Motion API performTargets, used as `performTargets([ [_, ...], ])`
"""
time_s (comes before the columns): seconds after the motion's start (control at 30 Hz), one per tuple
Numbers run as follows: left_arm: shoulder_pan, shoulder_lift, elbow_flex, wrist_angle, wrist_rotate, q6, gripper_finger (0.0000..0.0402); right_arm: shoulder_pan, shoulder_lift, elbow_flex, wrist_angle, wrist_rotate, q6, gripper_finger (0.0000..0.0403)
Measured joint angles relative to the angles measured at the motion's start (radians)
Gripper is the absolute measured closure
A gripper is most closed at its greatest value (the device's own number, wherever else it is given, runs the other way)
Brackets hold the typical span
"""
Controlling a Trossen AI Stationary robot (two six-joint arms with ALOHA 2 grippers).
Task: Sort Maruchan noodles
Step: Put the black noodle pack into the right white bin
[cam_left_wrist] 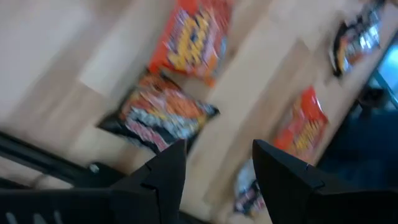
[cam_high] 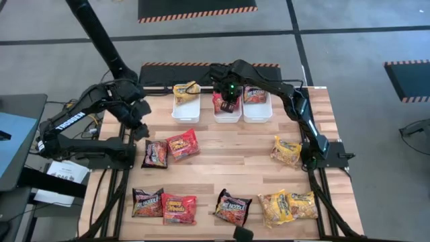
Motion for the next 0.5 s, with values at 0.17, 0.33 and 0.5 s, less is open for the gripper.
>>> performTargets([
  [0.17,-0.036,0.0,0.0,-0.068,0.064,0.048,0.023,0.026,0.0,0.0,-0.032,0.0,0.058,0.029],
  [0.33,-0.106,0.0,0.0,-0.083,0.085,0.016,0.0221,0.077,0.0,-0.001,-0.029,-0.061,0.135,0.029],
  [0.5,-0.189,-0.008,-0.009,-0.09,0.115,-0.044,0.0219,0.148,-0.017,0.001,-0.032,-0.143,0.206,0.029],
])
